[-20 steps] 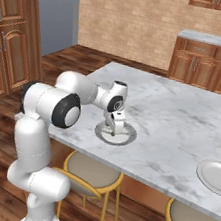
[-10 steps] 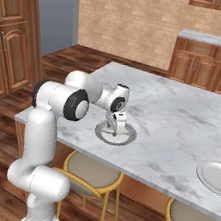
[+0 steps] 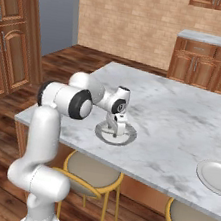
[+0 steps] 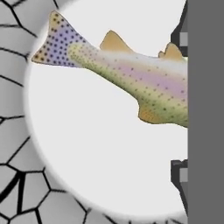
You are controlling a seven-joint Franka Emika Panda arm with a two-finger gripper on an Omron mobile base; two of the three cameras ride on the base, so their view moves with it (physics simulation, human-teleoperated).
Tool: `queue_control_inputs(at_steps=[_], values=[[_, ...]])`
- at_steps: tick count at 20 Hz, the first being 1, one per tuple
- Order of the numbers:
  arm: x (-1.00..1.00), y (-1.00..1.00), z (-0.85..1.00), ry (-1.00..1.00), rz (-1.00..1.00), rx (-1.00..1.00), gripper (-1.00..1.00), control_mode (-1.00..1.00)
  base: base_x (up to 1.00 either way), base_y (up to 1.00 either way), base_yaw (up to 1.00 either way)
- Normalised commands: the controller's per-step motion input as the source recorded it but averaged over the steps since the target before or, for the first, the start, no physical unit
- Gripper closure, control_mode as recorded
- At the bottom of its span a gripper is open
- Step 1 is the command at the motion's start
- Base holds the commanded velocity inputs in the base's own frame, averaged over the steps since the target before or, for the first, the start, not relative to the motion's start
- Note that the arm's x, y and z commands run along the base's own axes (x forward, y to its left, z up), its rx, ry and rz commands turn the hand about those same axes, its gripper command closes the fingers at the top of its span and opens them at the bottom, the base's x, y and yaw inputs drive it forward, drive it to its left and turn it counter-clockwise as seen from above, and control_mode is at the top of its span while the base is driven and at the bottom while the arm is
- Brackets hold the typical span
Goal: Transport the fish and sweet potato to the fridge. Place the fish on the rack containing meat and place the sweet potato on the rack containing the vegetable, ensuring meats and vegetables are on different racks.
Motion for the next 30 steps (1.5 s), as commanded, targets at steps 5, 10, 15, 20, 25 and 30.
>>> queue_control_inputs(at_steps=[5,10,15,20,25,30], values=[[0.01,0.0,-0.26,0.0,0.0,0.0,1.0,-1.0,0.0,0.0,0.0],[0.0,0.0,-0.23,0.0,0.0,0.0,1.0,-1.0,0.0,0.0,0.0],[0.0,0.0,-0.14,-0.01,0.0,0.0,1.0,-1.0,0.0,0.0,0.0],[-0.08,0.0,0.38,-0.12,-0.01,0.0,1.0,-1.0,0.0,0.0,0.0],[-0.38,0.0,0.95,-0.14,0.0,-0.01,1.0,-1.0,0.0,0.0,0.0],[-0.65,-0.01,0.99,-0.13,0.0,-0.02,1.0,-1.0,0.0,0.0,0.0]])
